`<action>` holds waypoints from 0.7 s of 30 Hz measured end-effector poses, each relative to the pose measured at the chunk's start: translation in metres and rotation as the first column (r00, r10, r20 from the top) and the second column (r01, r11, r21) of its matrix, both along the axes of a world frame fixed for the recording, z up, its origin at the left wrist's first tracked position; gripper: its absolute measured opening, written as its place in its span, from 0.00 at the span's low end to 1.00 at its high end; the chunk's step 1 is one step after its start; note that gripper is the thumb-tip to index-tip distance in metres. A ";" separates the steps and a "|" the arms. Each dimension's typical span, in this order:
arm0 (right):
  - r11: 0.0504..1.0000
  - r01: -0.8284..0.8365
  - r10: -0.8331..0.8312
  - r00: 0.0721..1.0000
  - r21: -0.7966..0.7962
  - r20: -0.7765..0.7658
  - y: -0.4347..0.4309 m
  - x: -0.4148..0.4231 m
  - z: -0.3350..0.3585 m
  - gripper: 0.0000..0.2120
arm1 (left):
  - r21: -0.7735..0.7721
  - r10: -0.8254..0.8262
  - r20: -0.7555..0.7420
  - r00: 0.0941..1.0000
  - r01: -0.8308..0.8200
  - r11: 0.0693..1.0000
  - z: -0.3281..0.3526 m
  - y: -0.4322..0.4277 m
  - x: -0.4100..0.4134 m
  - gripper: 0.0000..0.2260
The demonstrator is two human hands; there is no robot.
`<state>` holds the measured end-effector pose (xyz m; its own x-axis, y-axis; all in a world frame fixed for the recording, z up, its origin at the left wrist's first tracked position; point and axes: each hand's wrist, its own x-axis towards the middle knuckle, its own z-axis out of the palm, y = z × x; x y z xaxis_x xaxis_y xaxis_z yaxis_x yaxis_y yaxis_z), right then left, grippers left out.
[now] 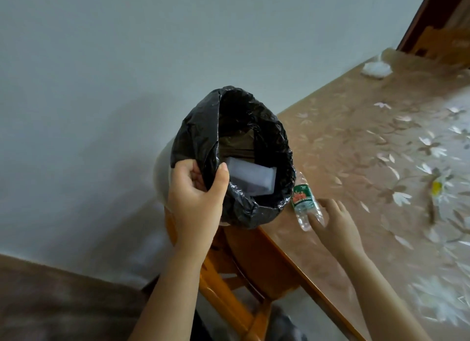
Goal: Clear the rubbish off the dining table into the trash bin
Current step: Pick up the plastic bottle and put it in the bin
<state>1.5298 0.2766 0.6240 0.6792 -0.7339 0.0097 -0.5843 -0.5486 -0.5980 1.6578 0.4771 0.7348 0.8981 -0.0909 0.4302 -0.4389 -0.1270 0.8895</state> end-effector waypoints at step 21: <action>0.891 0.219 -0.231 0.973 0.397 -0.018 -0.033 0.020 -0.091 0.34 | 0.028 0.034 -0.153 0.988 -0.030 0.999 -0.018 -0.035 -0.001 0.05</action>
